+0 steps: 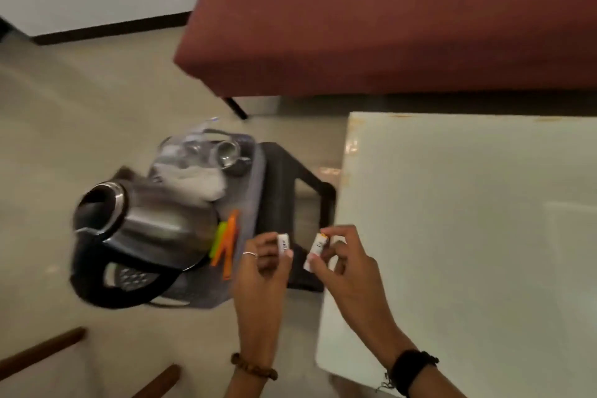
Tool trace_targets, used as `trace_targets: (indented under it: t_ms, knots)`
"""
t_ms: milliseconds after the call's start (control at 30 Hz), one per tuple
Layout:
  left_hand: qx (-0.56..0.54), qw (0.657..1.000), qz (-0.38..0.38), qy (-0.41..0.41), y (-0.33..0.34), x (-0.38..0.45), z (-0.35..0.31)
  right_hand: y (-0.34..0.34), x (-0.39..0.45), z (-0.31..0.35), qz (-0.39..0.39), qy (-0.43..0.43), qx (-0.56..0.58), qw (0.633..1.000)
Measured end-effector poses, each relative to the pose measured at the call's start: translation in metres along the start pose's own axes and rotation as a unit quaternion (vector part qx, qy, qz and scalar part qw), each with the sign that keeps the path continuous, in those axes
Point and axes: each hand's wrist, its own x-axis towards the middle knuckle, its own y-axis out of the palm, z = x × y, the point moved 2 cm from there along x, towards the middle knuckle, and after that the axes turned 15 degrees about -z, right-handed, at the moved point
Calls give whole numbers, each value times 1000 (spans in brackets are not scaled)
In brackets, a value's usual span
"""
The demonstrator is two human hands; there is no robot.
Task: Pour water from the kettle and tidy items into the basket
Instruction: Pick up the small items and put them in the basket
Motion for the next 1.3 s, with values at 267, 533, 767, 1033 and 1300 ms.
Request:
trace_targets:
  t_ms: [267,533,767,1033,1300]
  knots:
    - [153,988,17,-18,-108,119,104,192,-7,33,106,-139,-202,964]
    - [172,980,74,-60,-87,119,146,232,-8,10,135,-237,-481,833]
    - [145,989,34,16,-79,109,115,194,1,17,131,-210,-296,923]
    - [31,988,152,21,44,-8,24,7,43,-20,-39,-107,-251,961]
    - [38,929,349,113,250,-219,-81,-296,54,-92,-309,38,-227,923]
